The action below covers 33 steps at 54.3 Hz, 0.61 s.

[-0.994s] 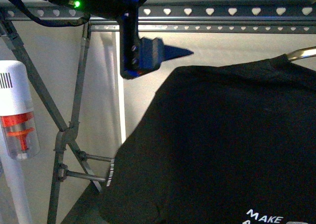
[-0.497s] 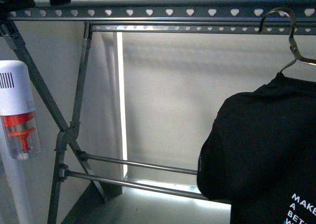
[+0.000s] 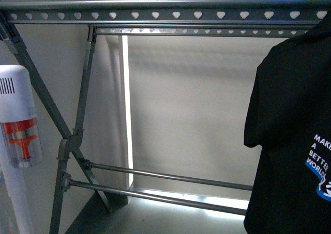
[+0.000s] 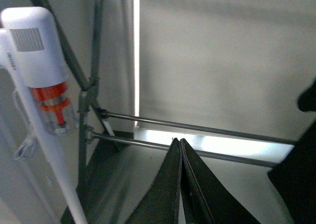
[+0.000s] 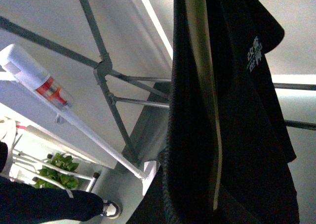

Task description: Hang clothes on hanger

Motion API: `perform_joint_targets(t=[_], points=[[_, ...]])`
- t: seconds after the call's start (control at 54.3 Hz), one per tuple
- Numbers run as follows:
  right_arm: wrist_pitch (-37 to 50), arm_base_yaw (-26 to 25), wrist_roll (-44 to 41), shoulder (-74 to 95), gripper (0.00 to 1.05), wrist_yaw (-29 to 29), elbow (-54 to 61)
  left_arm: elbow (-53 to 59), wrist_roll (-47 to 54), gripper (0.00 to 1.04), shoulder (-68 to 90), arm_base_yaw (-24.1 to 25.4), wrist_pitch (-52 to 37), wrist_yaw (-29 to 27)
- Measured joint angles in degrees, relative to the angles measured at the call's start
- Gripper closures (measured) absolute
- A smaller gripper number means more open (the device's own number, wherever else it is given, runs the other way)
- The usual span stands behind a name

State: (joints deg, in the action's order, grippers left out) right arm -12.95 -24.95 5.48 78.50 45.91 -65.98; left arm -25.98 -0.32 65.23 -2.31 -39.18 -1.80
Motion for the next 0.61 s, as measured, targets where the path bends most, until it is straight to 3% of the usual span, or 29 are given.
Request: perform_joint_targets(t=[0.258, 0.608], points=[[3.5, 3.0, 13.9, 6.9, 0.99, -10.7, -5.0, 11.4, 0.2, 1.01, -8.8, 2.2, -1.9, 1.6], [6.4, 8.7, 20.5, 10.4, 0.99, -16.4, -6.6, 19.6, 0.2, 1.01, -20.8, 2.2, 1.5, 1.8]])
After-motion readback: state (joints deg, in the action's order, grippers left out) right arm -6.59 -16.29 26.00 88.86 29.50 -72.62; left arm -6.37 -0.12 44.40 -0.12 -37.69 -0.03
